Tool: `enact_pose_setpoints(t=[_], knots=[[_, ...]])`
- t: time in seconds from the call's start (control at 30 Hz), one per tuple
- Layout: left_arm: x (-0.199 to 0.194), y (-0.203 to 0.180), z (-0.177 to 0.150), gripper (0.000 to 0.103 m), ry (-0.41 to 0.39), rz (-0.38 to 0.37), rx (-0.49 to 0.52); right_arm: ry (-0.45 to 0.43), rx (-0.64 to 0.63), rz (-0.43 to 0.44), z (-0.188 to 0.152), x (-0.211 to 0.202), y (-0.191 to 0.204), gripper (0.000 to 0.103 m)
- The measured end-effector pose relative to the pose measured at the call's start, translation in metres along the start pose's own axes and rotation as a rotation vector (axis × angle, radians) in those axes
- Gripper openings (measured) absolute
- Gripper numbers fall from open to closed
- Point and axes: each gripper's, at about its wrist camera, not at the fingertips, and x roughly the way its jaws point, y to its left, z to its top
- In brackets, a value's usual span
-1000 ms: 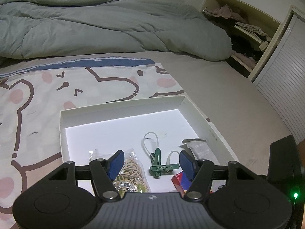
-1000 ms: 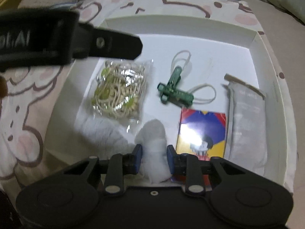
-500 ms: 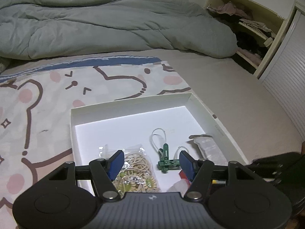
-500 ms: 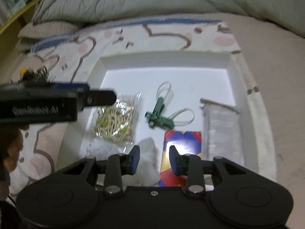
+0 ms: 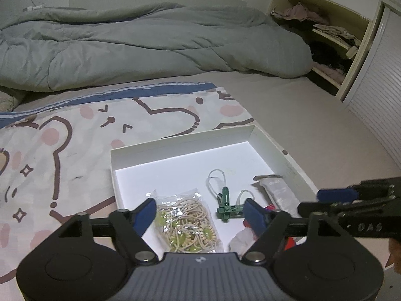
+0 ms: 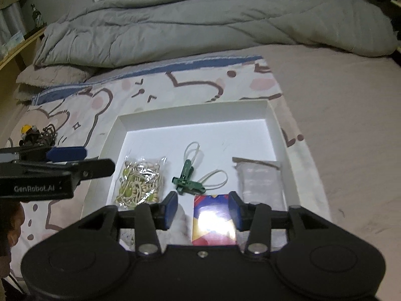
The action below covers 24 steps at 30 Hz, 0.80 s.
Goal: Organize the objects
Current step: 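Open the right tool to release the cloth bundle and withdraw both tools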
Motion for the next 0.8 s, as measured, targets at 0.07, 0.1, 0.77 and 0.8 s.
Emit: enact_pose_setpoints(t=[0.07,0.1,0.77,0.8], knots=[[-0.002,0.0,-0.002,0.089,0.008,0.013,-0.004,-0.014,-0.001,-0.011,-0.001,-0.004,0.0,0.052],[-0.003,0.0,-0.002,0.091,0.011,0.016,-0.008,-0.018,0.001,-0.016,-0.001,-0.006,0.0,0.054],[-0.023,0.004,-0.019,0.103,0.035,0.061,-0.041,-0.058,-0.026,-0.12,-0.021,-0.025,-0.003,0.101],[-0.024,0.004,-0.019,0.103,0.033,0.064,-0.04,-0.054,-0.028,-0.121,-0.022,-0.025,-0.003,0.103]])
